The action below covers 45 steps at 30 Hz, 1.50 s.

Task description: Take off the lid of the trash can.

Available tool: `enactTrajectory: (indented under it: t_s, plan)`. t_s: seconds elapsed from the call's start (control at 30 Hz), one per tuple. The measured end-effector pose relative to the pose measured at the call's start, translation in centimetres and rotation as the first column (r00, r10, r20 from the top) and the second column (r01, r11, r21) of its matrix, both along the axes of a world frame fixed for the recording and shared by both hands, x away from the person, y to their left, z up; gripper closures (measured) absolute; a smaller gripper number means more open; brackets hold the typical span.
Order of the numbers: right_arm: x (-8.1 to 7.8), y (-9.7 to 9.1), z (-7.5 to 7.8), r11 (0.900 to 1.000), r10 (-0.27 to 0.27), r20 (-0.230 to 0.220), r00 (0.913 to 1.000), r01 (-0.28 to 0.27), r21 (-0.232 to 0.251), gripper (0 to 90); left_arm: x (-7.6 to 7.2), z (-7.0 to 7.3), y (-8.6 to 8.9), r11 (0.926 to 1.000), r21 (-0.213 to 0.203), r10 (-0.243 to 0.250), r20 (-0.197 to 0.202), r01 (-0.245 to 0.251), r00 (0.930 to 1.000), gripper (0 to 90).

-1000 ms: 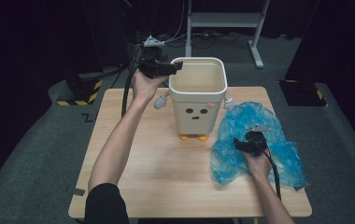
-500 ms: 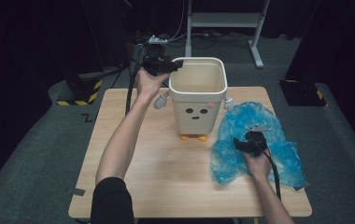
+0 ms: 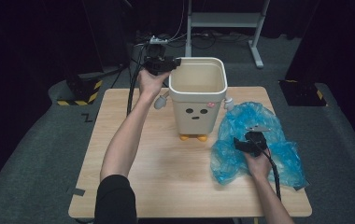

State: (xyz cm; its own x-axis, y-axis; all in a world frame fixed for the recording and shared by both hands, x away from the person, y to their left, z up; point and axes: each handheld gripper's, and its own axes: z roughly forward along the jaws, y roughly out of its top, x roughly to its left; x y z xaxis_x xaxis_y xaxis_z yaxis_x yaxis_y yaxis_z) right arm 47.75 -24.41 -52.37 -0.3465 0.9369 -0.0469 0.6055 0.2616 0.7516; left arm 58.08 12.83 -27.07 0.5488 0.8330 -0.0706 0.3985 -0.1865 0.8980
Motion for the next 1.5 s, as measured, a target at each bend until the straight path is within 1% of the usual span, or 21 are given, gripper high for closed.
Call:
enactTrajectory:
  t_s: [0.03, 0.07, 0.17, 0.47, 0.67, 0.8, 0.93, 1.03, 1.07, 1.1, 1.17, 1.27, 1.3, 1.47, 1.5]
  plan:
    - [-0.01, 0.01, 0.0, 1.0, 0.0, 0.0, 1.0, 0.0, 0.0, 28.6, 0.01, -0.03, -0.03, 1.0, 0.0, -0.003, 0.001, 0.003, 1.0, 64.3]
    - [-0.01, 0.01, 0.0, 1.0, 0.0, 0.0, 1.0, 0.0, 0.0, 28.6, 0.02, -0.05, -0.02, 1.0, -0.005, -0.006, 0.002, 0.006, 1.0, 64.3]
    - [-0.01, 0.01, 0.0, 1.0, 0.001, 0.0, 1.0, -0.001, 0.0, 28.6, 0.08, -0.1, 0.0, 0.9997, -0.016, -0.016, -0.006, 0.016, 0.9999, 67.9]
    - [-0.03, 0.04, 0.0, 1.0, 0.002, 0.0, 1.0, -0.002, 0.0, 28.7, 0.17, -0.19, 0.16, 0.9996, -0.012, -0.027, -0.009, 0.027, 0.9996, 73.5]
    - [-0.04, 0.02, 0.01, 1.0, 0.004, -0.001, 1.0, -0.004, -0.004, 28.7, 0.09, -0.13, 0.06, 0.9995, 0.016, -0.025, 0.002, 0.025, 0.9997, 74.5]
    - [-0.05, 0.03, 0.01, 1.0, 0.004, -0.001, 1.0, -0.004, -0.004, 28.7, 0.04, -0.16, 0.04, 0.9993, 0.024, -0.027, 0.011, 0.027, 0.9996, 75.0]
    - [-0.07, 0.07, 0.01, 1.0, 0.006, 0.004, 1.0, -0.006, -0.005, 29.3, -0.05, -0.1, -0.07, 0.9979, 0.055, -0.035, 0.025, 0.034, 0.9991, 75.5]
    - [-0.1, 0.14, 0.01, 1.0, 0.004, 0.005, 1.0, -0.004, -0.004, 29.5, -0.08, -0.04, -0.12, 0.9972, 0.067, -0.036, 0.027, 0.034, 0.999, 75.8]
    - [-0.1, 0.14, 0.01, 1.0, 0.004, 0.006, 1.0, -0.004, -0.005, 29.5, -0.13, 0.01, -0.16, 0.996, 0.083, -0.036, 0.03, 0.033, 0.9989, 76.0]
    - [-0.1, 0.14, 0.01, 1.0, 0.005, 0.006, 1.0, -0.005, -0.006, 29.5, -0.13, 0.01, -0.16, 0.996, 0.083, -0.036, 0.03, 0.033, 0.9989, 76.1]
    - [-0.12, 0.16, 0.01, 1.0, 0.003, 0.003, 1.0, -0.003, -0.003, 29.5, -0.23, 0.09, -0.3, 0.9945, 0.101, -0.034, 0.035, 0.03, 0.9988, 76.3]
    - [-0.14, 0.19, 0.01, 1.0, 0.002, 0.004, 1.0, -0.002, -0.004, 29.5, -0.22, 0.15, -0.35, 0.994, 0.105, -0.034, 0.033, 0.03, 0.9989, 76.4]
    - [-0.13, 0.17, 0.01, 0.9999, 0.004, 0.009, 1.0, -0.004, -0.011, 29.5, -0.19, 0.16, -0.32, 0.9938, 0.107, -0.032, 0.032, 0.029, 0.999, 76.4]
    - [-0.15, 0.19, 0.01, 1.0, 0.002, 0.005, 1.0, -0.002, -0.008, 29.5, -0.2, 0.25, -0.51, 0.9936, 0.11, -0.028, 0.024, 0.026, 0.9993, 76.6]
    - [-0.12, 0.16, 0.0, 0.9999, 0.006, 0.01, 0.9999, -0.005, -0.01, 29.4, -0.2, 0.26, -0.52, 0.9938, 0.109, -0.026, 0.024, 0.024, 0.9994, 76.6]
